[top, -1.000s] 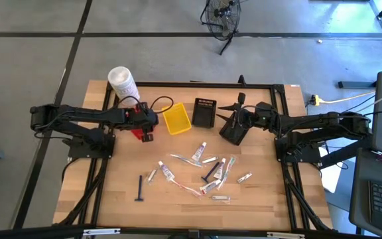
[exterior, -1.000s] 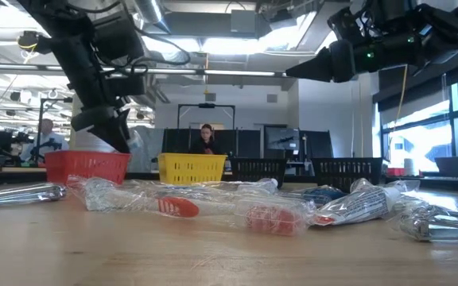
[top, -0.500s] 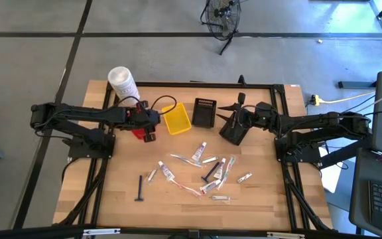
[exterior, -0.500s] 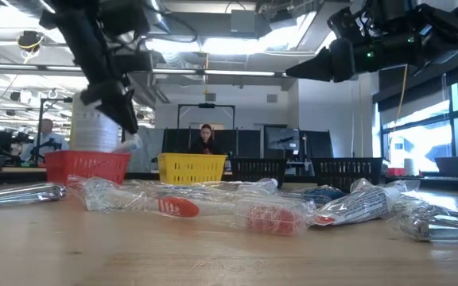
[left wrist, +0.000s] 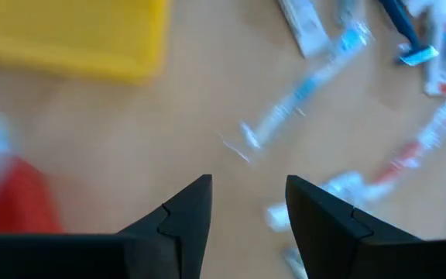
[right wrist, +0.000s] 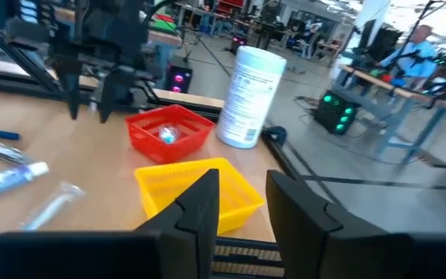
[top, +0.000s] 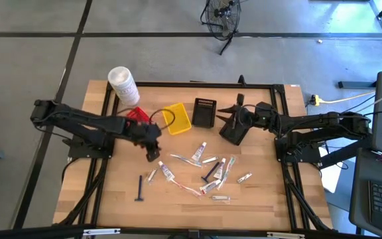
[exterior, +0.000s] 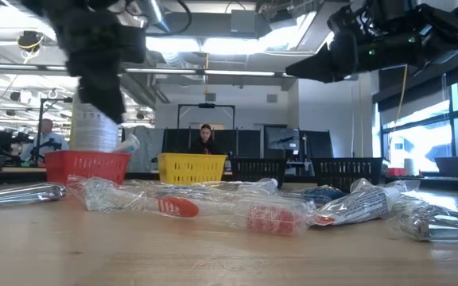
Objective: Pick & Place Travel size toiletries
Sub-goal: Put the nail cutter into the yellow bin
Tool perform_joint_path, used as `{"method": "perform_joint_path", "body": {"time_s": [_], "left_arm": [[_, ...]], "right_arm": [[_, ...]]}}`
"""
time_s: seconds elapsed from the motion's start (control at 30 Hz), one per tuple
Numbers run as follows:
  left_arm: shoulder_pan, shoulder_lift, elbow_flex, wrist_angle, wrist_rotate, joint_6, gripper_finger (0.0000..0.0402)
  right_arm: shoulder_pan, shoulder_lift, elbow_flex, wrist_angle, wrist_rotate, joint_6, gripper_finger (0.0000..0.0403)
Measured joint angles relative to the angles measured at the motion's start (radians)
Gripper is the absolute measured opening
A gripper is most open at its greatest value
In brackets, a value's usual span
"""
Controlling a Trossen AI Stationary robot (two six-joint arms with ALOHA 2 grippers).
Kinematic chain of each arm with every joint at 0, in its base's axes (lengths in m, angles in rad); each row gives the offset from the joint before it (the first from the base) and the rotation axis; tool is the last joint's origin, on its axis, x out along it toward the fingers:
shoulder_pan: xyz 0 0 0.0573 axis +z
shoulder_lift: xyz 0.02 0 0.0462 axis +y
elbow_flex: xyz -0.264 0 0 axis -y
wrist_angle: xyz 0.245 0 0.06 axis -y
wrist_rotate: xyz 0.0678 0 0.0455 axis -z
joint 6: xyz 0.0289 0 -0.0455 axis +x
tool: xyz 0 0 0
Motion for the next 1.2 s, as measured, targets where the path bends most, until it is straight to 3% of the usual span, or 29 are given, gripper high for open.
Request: {"method": "perform_joint_path", "body": {"time_s": [0.2,0.5,0.8,1.07,1.2], "left_arm": [[-0.210,0.025,-0.012,0.001,-0.080,-0.235,0.0162],[-0.428,0.219,-0.010,0.011,-0.168,-0.407,0.0162],[-0.456,0.382,-0.006,0.088,-0.123,-0.480,0.0162],[-0.445,0.391,-0.005,0.088,-0.118,-0.497,0.0160],[-0.445,0.392,-0.006,0.083,-0.119,-0.479,0.0138]], "right_arm": [[0.001,0.000,0.000,-0.047,-0.109,0.102,0.0103],[0.001,0.000,0.000,-0.075,-0.111,0.087,0.0133],[0.001,0.000,0.000,-0.074,-0.108,0.061,0.0178],[0.001,0.000,0.000,-0.074,-0.108,0.060,0.0192],[0.001,0.000,0.000,-0.075,-0.108,0.060,0.0190]]}}
